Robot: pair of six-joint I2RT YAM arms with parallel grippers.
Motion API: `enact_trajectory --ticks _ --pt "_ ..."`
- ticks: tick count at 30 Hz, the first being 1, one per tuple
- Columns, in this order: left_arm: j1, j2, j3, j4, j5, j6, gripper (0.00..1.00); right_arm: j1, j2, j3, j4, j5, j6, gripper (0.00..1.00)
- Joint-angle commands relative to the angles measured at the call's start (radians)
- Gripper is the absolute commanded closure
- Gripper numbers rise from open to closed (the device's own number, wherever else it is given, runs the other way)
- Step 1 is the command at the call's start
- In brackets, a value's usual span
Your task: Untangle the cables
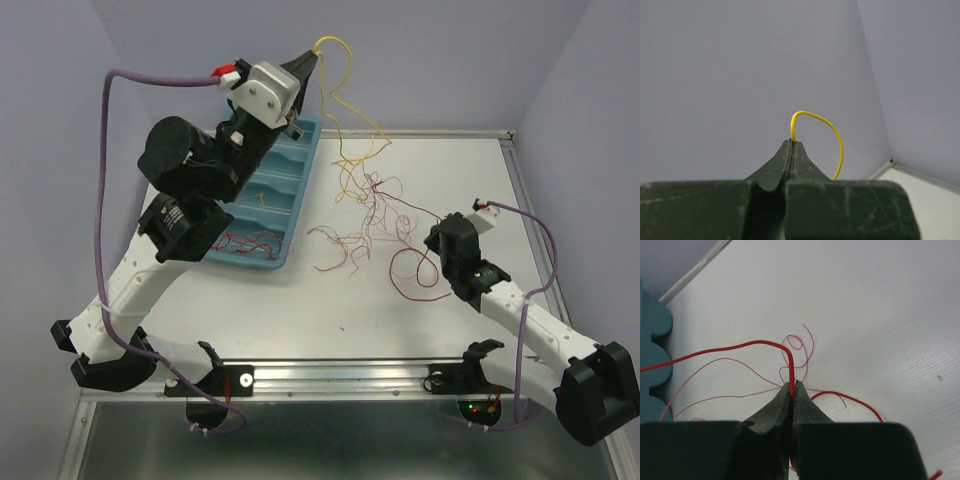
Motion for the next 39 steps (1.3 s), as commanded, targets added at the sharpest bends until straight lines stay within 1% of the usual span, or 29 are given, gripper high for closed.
enact_trajectory --ticks 1,2,4,5,8,9,10,12,15,16,17,18,19,21,23,26,27,29,31,33,35,36,37,39 --pt "0.000 0.042 0.154 0.022 -0.045 0.037 1.00 -0.007 0.010 0.035 0.049 -0.134 -0.113 0.95" --pt "-0.002 0.062 0.199 0.011 -0.016 0.035 1.00 -0.007 0.005 0.037 0.097 -0.254 -0.205 0.76" --pt "-0.002 0.079 0.234 -0.015 0.000 0.018 1.00 -0.007 -0.025 -0.003 0.150 -0.326 -0.243 0.22" --pt "-0.002 0.088 0.246 -0.015 0.001 0.009 1.00 -0.007 -0.080 -0.026 0.208 -0.356 -0.250 0.00" --pt "-0.002 0.093 0.236 -0.015 0.020 -0.012 1.00 -0.007 -0.180 -0.131 0.328 -0.462 -0.319 0.00" --pt "-0.002 0.091 0.222 -0.013 0.032 -0.020 1.00 -0.007 -0.249 -0.158 0.421 -0.543 -0.332 0.00" --pt "-0.003 0.093 0.216 -0.015 0.043 -0.034 1.00 -0.007 -0.278 -0.211 0.473 -0.594 -0.351 0.00" --pt "-0.003 0.099 0.199 -0.012 0.063 -0.049 1.00 -0.007 -0.326 -0.238 0.577 -0.732 -0.364 0.00" --pt "-0.005 0.105 0.199 -0.012 0.069 -0.077 1.00 -0.007 -0.309 -0.251 0.664 -0.881 -0.370 0.00" --pt "-0.005 0.106 0.199 -0.012 0.101 -0.084 1.00 -0.007 -0.262 -0.248 0.687 -0.921 -0.368 0.00" --pt "-0.005 0.108 0.200 -0.012 0.115 -0.091 1.00 -0.007 -0.234 -0.238 0.723 -0.993 -0.364 0.00" --pt "-0.005 0.109 0.202 -0.012 0.124 -0.107 1.00 -0.005 -0.175 -0.235 0.747 -1.021 -0.361 0.00" --pt "-0.006 0.108 0.204 -0.012 0.132 -0.117 1.00 -0.002 -0.174 -0.232 0.762 -1.035 -0.356 0.00" --pt "-0.006 0.105 0.204 -0.013 0.159 -0.150 1.00 0.005 -0.106 -0.232 0.803 -1.036 -0.359 0.00" --pt "-0.008 0.102 0.202 -0.015 0.182 -0.173 1.00 0.012 -0.083 -0.225 0.817 -1.032 -0.370 0.00" --pt "-0.013 0.105 0.213 -0.015 0.231 -0.233 1.00 0.018 -0.024 -0.204 0.819 -0.978 -0.375 0.00" --pt "-0.014 0.114 0.237 -0.018 0.242 -0.246 1.00 0.018 -0.007 -0.195 0.817 -0.940 -0.373 0.01" --pt "-0.020 0.128 0.268 -0.032 0.256 -0.278 1.00 0.018 0.034 -0.170 0.819 -0.926 -0.368 0.02" --pt "-0.022 0.143 0.311 -0.045 0.274 -0.296 1.00 0.019 0.092 -0.149 0.819 -0.918 -0.356 0.07" --pt "-0.022 0.137 0.319 -0.045 0.293 -0.316 1.00 0.019 0.129 -0.141 0.808 -0.872 -0.338 0.17" --pt "-0.022 0.129 0.322 -0.044 0.307 -0.324 1.00 0.018 0.143 -0.136 0.802 -0.855 -0.330 0.26" --pt "-0.022 0.119 0.325 -0.044 0.314 -0.331 1.00 0.018 0.146 -0.138 0.802 -0.848 -0.327 0.32" --pt "-0.022 0.116 0.328 -0.041 0.314 -0.335 1.00 0.018 0.146 -0.138 0.802 -0.843 -0.324 0.35" --pt "-0.022 0.100 0.340 -0.041 0.311 -0.338 1.00 0.019 0.140 -0.143 0.802 -0.814 -0.310 0.59"
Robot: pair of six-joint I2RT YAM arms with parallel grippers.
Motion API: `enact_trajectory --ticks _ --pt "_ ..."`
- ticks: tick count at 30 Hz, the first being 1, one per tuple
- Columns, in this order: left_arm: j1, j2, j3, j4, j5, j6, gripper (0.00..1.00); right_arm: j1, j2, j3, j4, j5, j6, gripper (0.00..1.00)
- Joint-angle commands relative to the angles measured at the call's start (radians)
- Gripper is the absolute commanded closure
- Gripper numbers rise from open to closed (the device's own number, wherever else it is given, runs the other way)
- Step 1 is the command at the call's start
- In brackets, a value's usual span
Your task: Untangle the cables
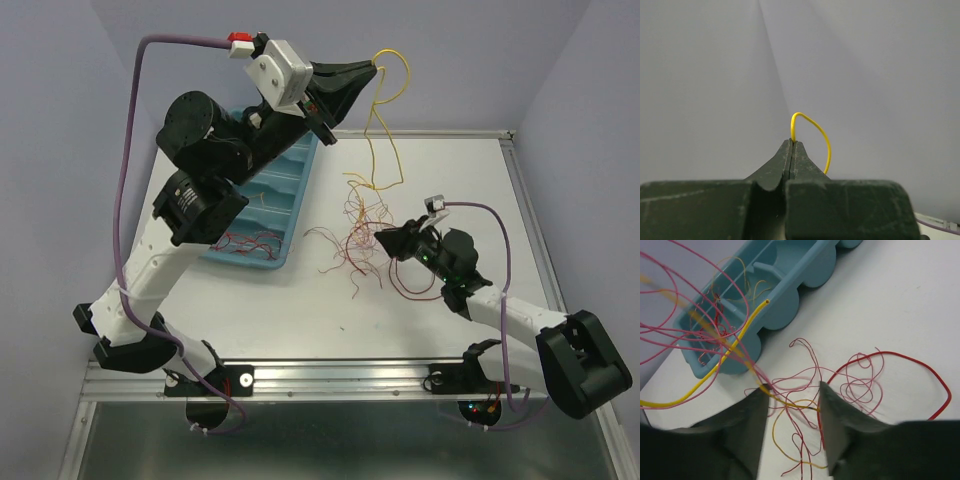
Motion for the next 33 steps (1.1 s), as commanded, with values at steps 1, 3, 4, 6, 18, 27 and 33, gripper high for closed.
enact_trajectory --ticks 1,3,4,6,18,27,33 --pt "-0.005 -0.063 0.066 0.055 0.029 -0.037 1.00 0.008 -0.018 0.052 0.057 0.083 0.027 0.72" --pt "-0.005 -0.092 0.063 0.058 -0.002 -0.035 1.00 0.008 -0.035 0.038 0.017 0.214 0.062 0.99" --pt "-0.005 -0.104 0.057 0.066 -0.017 -0.021 1.00 0.009 -0.056 0.034 -0.009 0.273 0.078 1.00" --pt "-0.005 -0.135 0.031 0.086 -0.086 -0.014 1.00 0.008 -0.082 0.035 -0.130 0.446 0.133 0.99" --pt "-0.005 -0.276 -0.117 0.172 -0.275 0.034 1.00 -0.081 -0.130 0.103 -0.560 0.926 0.368 0.99" --pt "-0.005 -0.257 -0.179 0.173 -0.296 0.106 1.00 -0.078 -0.242 0.025 -0.326 0.538 0.128 0.00" --pt "0.005 -0.265 -0.307 0.280 -0.396 0.210 1.00 -0.080 -0.309 0.000 -0.318 0.487 0.118 0.00"
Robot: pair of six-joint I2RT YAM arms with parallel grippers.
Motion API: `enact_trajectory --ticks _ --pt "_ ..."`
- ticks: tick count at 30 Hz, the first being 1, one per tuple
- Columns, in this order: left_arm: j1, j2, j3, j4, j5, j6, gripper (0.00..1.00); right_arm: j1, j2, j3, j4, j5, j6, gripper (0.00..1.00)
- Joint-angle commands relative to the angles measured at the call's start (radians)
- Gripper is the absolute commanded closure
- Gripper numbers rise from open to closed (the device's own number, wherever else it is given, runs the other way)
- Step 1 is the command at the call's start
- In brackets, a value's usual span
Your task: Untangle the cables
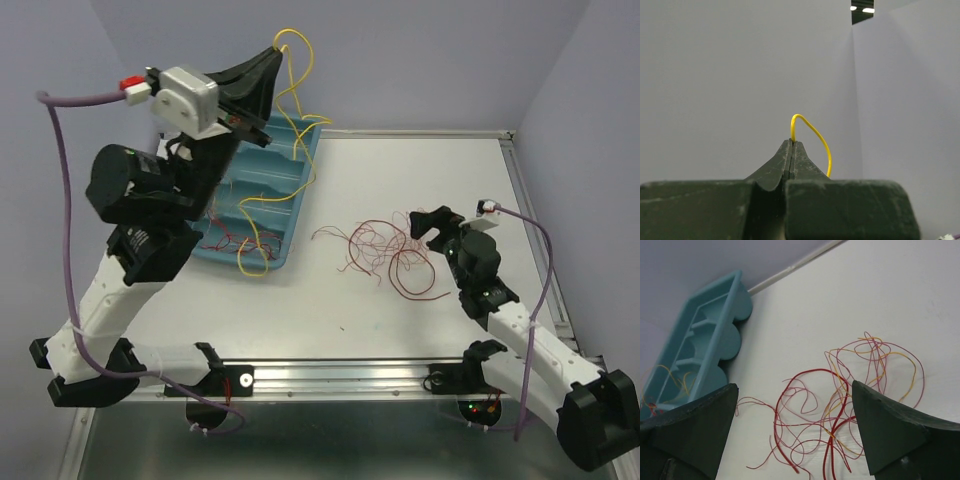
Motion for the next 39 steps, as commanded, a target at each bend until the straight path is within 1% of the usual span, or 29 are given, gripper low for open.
enact_trajectory --ticks 1,5,6,9,10,11,12,13,17,21,23,24,26,27,29,31,34,35,36,39 --pt "0.011 0.015 -0.067 0.114 -0.082 0.098 1.00 -0.001 -0.029 -0.041 0.087 -0.081 -0.039 0.00" --pt "0.077 0.033 -0.098 0.125 -0.071 0.098 1.00 -0.001 -0.011 -0.037 0.098 -0.107 -0.036 0.00" --pt "0.138 0.041 -0.102 0.120 -0.027 0.062 1.00 -0.001 -0.005 -0.034 0.098 -0.114 -0.035 0.00" --pt "0.244 0.052 -0.105 0.120 0.075 0.002 1.00 -0.001 -0.002 -0.032 0.098 -0.119 -0.035 0.00" --pt "0.304 0.062 -0.111 0.123 0.093 -0.011 1.00 -0.001 -0.002 -0.034 0.099 -0.119 -0.035 0.00" --pt "0.329 0.067 -0.115 0.128 0.103 -0.029 1.00 -0.001 -0.003 -0.035 0.099 -0.119 -0.035 0.00" --pt "0.349 0.070 -0.131 0.131 0.148 -0.034 1.00 -0.001 -0.005 -0.035 0.101 -0.119 -0.035 0.00" --pt "0.390 0.069 -0.144 0.146 0.159 -0.040 1.00 0.001 -0.006 -0.035 0.099 -0.118 -0.035 0.00" --pt "0.485 0.062 -0.193 0.174 0.244 -0.092 1.00 -0.001 -0.005 -0.035 0.104 -0.122 -0.033 0.00" --pt "0.553 0.062 -0.225 0.182 0.287 -0.112 1.00 -0.001 0.000 -0.035 0.104 -0.128 -0.032 0.00" --pt "0.585 0.052 -0.265 0.192 0.309 -0.115 1.00 0.001 0.000 -0.035 0.102 -0.131 -0.030 0.00" --pt "0.619 0.043 -0.283 0.200 0.326 -0.121 1.00 -0.001 -0.002 -0.035 0.102 -0.131 -0.030 0.00" --pt "0.659 0.027 -0.352 0.232 0.352 -0.132 1.00 -0.001 -0.008 -0.037 0.104 -0.134 -0.030 0.00" --pt "0.709 0.021 -0.375 0.244 0.379 -0.143 1.00 -0.001 -0.009 -0.037 0.102 -0.134 -0.028 0.00" --pt "0.769 0.004 -0.438 0.280 0.428 -0.187 1.00 -0.001 -0.008 -0.035 0.104 -0.137 -0.027 0.00" --pt "0.839 0.004 -0.475 0.295 0.488 -0.207 1.00 -0.001 -0.005 -0.035 0.105 -0.142 -0.025 0.00" --pt "0.901 0.027 -0.498 0.312 0.574 -0.259 1.00 0.001 0.001 -0.034 0.104 -0.147 -0.024 0.00" --pt "0.951 0.035 -0.504 0.320 0.602 -0.277 1.00 -0.001 0.003 -0.034 0.105 -0.148 -0.024 0.00" --pt "0.965 0.039 -0.510 0.321 0.643 -0.281 1.00 0.001 0.003 -0.034 0.107 -0.147 -0.022 0.00" --pt "0.976 0.050 -0.550 0.326 0.676 -0.250 1.00 -0.001 0.004 -0.034 0.107 -0.150 -0.022 0.00"
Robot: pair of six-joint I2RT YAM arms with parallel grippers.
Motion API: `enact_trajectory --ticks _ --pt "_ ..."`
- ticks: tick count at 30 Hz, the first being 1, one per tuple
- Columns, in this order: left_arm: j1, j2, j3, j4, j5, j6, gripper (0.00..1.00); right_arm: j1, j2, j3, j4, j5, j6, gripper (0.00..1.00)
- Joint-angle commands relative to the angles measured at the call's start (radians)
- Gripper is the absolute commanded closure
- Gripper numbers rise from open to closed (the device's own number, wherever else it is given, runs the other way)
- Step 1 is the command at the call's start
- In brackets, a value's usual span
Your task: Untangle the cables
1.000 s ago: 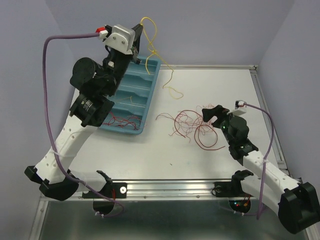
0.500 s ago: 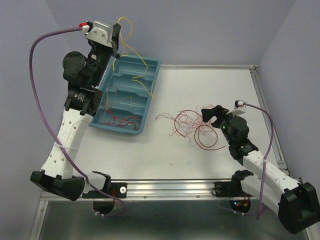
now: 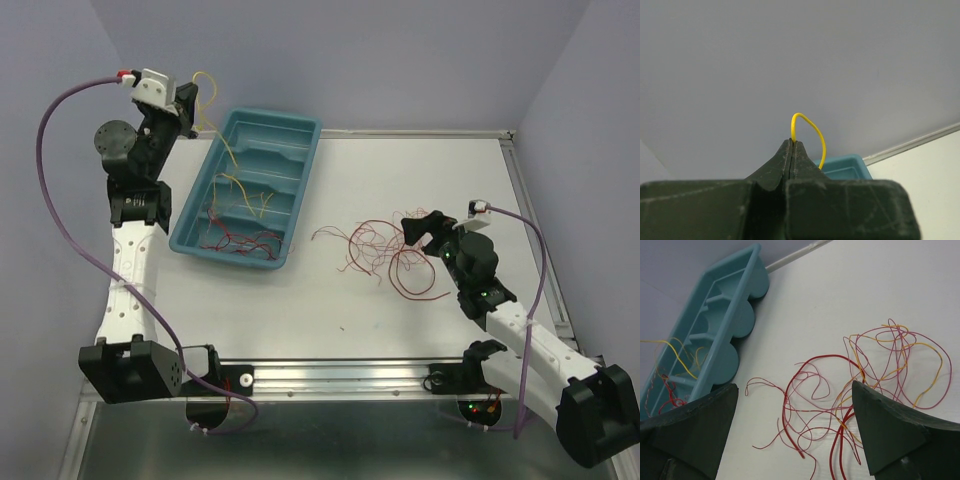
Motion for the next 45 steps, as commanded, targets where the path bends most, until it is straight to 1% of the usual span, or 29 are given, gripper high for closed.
enact_trajectory --ticks 1,5,6,7,10,13,17,24,27,28,30,33,34,35,37,38,39,40,42,45 --pt "0.017 -0.008 -0.054 0.107 0.132 -0.008 1.00 -0.001 0.002 -0.010 0.060 -0.012 -0.004 0.00" --pt "0.019 -0.020 -0.100 0.095 0.193 0.047 1.00 -0.001 0.002 -0.009 0.062 -0.016 -0.003 0.00" --pt "0.017 -0.024 -0.106 0.081 0.236 0.064 1.00 0.001 0.002 -0.009 0.062 -0.018 -0.003 0.00" --pt "0.017 -0.025 -0.111 0.028 0.265 0.128 1.00 -0.001 0.000 -0.009 0.060 -0.022 -0.003 0.00" --pt "0.017 -0.022 -0.121 -0.073 0.319 0.246 1.00 -0.001 -0.003 -0.010 0.060 -0.027 -0.001 0.00" --pt "0.019 -0.002 -0.137 -0.133 0.324 0.322 1.00 0.001 0.000 -0.009 0.063 -0.033 -0.001 0.00" --pt "0.019 0.048 -0.114 -0.208 0.330 0.350 1.00 -0.001 0.006 -0.007 0.065 -0.036 0.002 0.00" --pt "0.019 0.072 -0.166 -0.226 0.313 0.412 1.00 -0.001 0.003 -0.009 0.066 -0.039 0.002 0.00" --pt "0.017 0.073 -0.192 -0.270 0.312 0.471 1.00 -0.001 0.003 -0.007 0.065 -0.045 0.003 0.01" --pt "0.019 0.081 -0.200 -0.302 0.312 0.518 1.00 -0.001 0.002 -0.009 0.066 -0.045 0.003 0.01" --pt "0.019 0.094 -0.198 -0.344 0.313 0.567 1.00 -0.001 0.002 -0.009 0.066 -0.047 0.005 0.01" --pt "0.020 0.156 -0.160 -0.469 0.312 0.665 1.00 -0.001 0.005 -0.007 0.065 -0.052 0.005 0.01" --pt "0.022 0.198 -0.126 -0.509 0.310 0.690 1.00 -0.001 0.005 -0.007 0.066 -0.052 0.005 0.01" --pt "0.023 0.223 -0.109 -0.585 0.309 0.748 1.00 -0.001 0.005 -0.007 0.065 -0.053 0.005 0.01" --pt "0.023 0.301 -0.070 -0.682 0.307 0.832 1.00 0.001 0.003 -0.007 0.066 -0.053 0.005 0.01" --pt "0.023 0.327 -0.038 -0.750 0.298 0.857 1.00 -0.001 0.003 -0.009 0.066 -0.053 0.005 0.01" --pt "0.025 0.352 -0.024 -0.778 0.277 0.918 1.00 0.001 0.005 -0.009 0.069 -0.055 0.005 0.01" --pt "0.022 0.399 -0.013 -0.796 0.258 0.934 1.00 -0.001 0.006 -0.010 0.068 -0.055 0.006 0.01" --pt "0.020 0.439 0.013 -0.799 0.224 0.945 1.00 0.001 0.012 -0.009 0.072 -0.059 0.006 0.01" --pt "-0.012 0.521 0.044 -0.838 0.132 1.021 1.00 -0.001 0.025 -0.007 0.077 -0.062 0.008 0.02"
